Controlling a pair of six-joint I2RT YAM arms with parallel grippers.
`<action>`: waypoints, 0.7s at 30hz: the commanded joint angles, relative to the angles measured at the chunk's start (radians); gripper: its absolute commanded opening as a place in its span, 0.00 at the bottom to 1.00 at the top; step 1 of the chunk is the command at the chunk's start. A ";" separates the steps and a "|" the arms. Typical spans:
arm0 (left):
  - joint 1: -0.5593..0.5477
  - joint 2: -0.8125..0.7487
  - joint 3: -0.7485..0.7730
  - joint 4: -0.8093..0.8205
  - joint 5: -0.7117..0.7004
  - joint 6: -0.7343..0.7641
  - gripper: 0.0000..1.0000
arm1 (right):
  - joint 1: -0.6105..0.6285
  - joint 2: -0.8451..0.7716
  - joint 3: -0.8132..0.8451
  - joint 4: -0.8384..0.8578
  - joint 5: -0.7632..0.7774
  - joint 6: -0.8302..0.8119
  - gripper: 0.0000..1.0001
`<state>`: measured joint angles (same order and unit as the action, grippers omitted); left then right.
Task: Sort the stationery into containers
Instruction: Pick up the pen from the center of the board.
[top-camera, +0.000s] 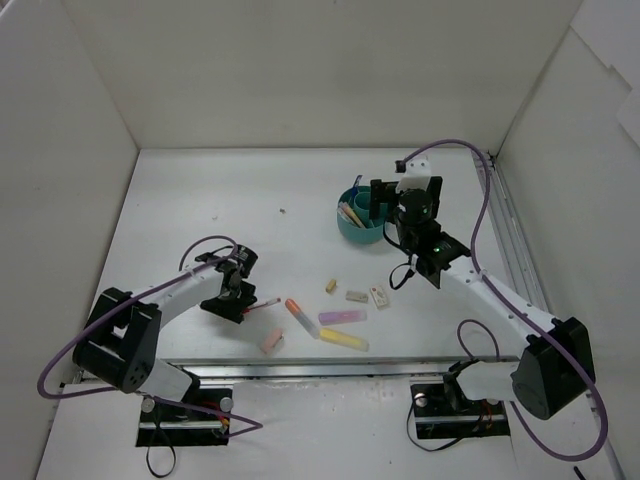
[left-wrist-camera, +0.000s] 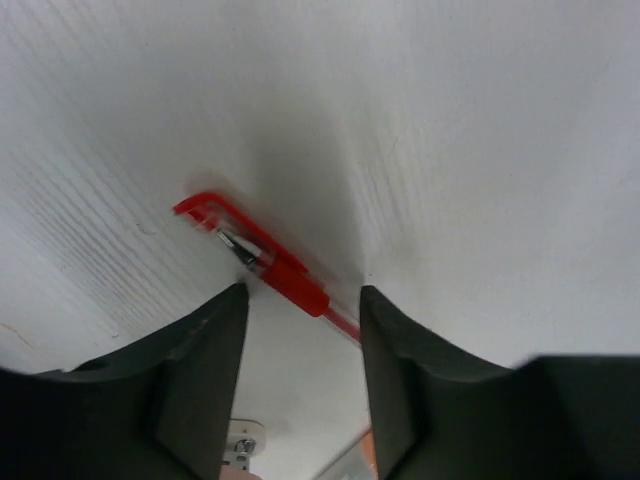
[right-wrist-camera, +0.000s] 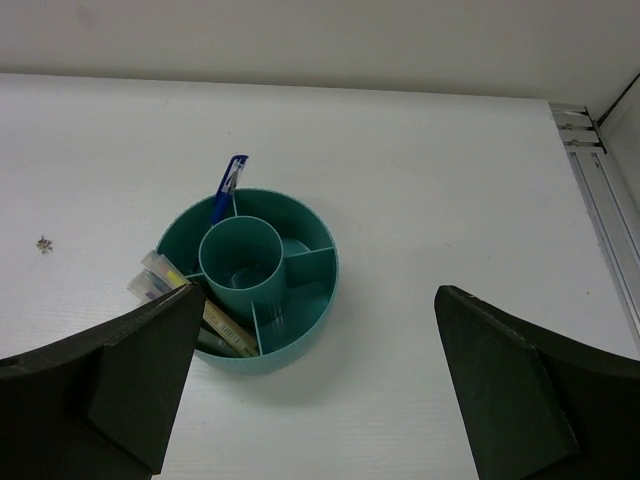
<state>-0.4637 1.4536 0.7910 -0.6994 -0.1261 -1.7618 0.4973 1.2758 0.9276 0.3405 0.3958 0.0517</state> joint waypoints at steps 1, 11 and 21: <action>0.016 0.048 0.030 -0.008 -0.046 -0.005 0.39 | -0.011 -0.055 -0.003 0.087 0.049 -0.016 0.98; 0.046 0.162 0.197 -0.051 -0.104 0.057 0.00 | -0.040 -0.115 -0.039 0.094 0.083 -0.029 0.98; 0.079 0.157 0.428 0.115 -0.251 0.348 0.00 | -0.046 -0.164 -0.078 0.114 0.066 -0.042 0.98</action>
<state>-0.3885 1.6550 1.1187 -0.6994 -0.2790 -1.5974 0.4568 1.1439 0.8539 0.3573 0.4419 0.0212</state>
